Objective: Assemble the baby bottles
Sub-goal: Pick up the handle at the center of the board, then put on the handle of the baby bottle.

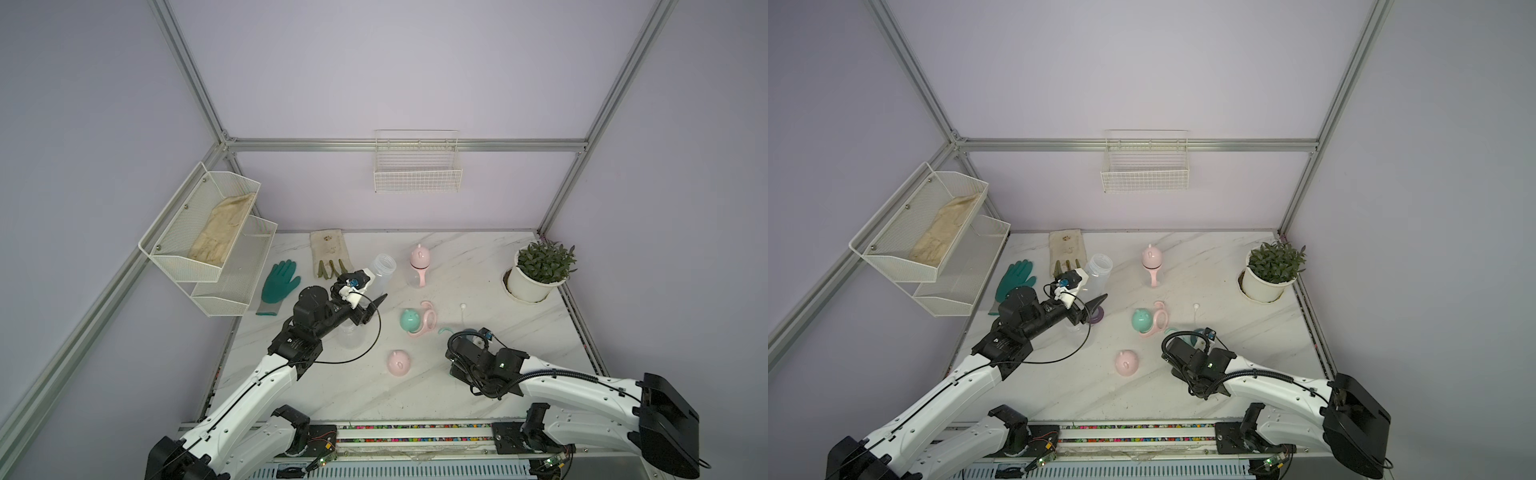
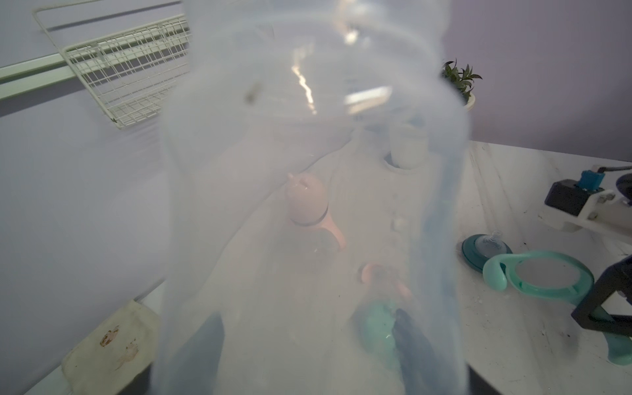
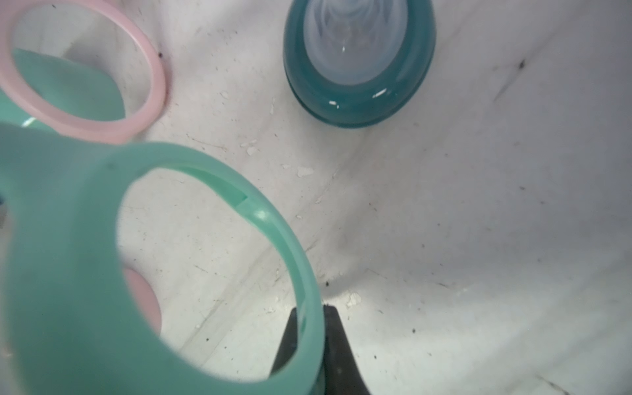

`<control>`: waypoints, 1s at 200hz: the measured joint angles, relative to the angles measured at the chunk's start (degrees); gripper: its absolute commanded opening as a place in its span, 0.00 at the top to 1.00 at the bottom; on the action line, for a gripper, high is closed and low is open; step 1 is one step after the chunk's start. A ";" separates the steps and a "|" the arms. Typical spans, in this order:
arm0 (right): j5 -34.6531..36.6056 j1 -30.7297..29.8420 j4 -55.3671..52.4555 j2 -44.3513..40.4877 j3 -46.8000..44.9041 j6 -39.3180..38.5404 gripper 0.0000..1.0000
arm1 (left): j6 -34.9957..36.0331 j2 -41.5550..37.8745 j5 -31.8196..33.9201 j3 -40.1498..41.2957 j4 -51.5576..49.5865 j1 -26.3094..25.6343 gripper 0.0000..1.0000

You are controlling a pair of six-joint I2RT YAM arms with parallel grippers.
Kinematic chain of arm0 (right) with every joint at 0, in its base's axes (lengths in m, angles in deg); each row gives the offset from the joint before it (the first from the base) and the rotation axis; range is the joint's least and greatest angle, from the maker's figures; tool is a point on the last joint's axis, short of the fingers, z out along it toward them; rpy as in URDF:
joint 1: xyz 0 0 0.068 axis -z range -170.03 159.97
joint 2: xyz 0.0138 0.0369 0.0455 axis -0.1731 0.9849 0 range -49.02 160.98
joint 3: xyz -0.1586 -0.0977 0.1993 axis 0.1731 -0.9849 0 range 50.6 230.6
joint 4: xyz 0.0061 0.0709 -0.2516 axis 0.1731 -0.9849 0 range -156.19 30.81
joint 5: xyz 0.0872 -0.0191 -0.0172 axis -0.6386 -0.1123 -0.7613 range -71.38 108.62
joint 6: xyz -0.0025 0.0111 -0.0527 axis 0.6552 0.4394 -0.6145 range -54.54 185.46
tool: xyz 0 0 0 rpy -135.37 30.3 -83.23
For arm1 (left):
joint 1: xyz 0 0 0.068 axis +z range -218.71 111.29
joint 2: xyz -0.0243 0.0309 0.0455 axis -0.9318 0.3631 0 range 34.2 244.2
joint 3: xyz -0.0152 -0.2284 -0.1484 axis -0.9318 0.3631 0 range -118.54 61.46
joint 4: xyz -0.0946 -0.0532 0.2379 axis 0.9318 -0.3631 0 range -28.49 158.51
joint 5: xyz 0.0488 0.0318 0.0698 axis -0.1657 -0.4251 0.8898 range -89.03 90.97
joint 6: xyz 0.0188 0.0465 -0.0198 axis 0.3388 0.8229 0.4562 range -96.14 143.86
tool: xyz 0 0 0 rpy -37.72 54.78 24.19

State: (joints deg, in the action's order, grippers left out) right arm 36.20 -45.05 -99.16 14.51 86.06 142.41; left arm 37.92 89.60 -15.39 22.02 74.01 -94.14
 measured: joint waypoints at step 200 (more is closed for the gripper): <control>6.32 6.75 -5.16 18.38 47.56 -50.60 1.00 | 1.55 10.03 -2.75 -6.99 -11.28 -5.90 1.00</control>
State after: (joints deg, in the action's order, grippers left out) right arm 42.52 -38.30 -104.31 32.89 133.62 91.81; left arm 39.47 99.63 -18.15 15.03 62.73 -100.04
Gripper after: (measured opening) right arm 0.105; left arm 0.774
